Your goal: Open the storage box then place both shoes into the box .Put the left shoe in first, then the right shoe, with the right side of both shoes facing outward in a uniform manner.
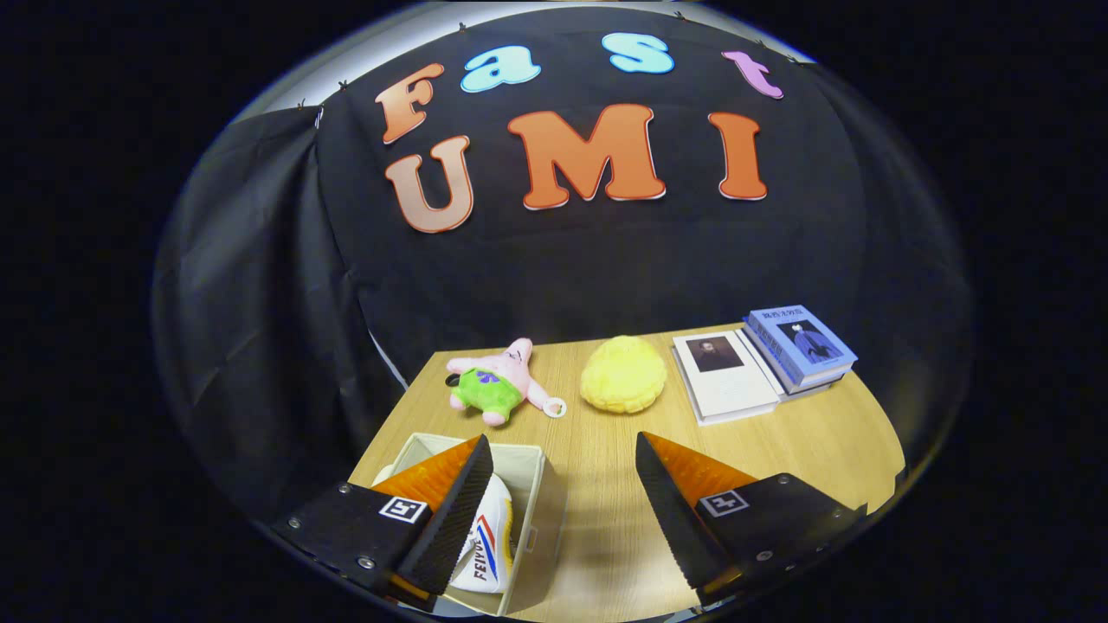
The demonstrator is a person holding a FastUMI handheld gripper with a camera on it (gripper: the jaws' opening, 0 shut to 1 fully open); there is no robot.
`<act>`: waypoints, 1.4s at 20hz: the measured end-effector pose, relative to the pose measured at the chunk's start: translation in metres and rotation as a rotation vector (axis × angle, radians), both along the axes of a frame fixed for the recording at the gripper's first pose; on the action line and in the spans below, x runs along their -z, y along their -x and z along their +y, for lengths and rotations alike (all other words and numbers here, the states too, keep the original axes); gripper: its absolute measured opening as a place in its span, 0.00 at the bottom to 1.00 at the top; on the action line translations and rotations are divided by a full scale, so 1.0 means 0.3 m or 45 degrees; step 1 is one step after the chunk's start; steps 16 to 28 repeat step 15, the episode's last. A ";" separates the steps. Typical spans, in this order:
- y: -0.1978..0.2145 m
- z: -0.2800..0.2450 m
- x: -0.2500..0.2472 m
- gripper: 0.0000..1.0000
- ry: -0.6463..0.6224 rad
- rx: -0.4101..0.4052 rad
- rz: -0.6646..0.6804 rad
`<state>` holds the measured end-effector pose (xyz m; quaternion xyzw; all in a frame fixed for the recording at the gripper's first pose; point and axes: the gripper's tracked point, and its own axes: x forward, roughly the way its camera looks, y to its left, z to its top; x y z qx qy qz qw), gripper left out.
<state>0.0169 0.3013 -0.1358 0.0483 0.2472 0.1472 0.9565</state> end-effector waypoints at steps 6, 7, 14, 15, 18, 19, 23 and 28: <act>-0.073 -0.156 -0.211 0.98 0.042 0.066 -0.200; -0.078 -0.177 -0.241 0.98 0.047 0.076 -0.224; -0.103 -0.332 -0.406 0.98 0.060 0.180 -0.401; -0.103 -0.347 -0.418 0.99 0.056 0.193 -0.415; -0.103 -0.347 -0.418 0.99 0.056 0.193 -0.415; -0.103 -0.347 -0.418 0.99 0.056 0.193 -0.415; -0.103 -0.347 -0.418 0.99 0.056 0.193 -0.415; -0.103 -0.347 -0.418 0.99 0.056 0.193 -0.415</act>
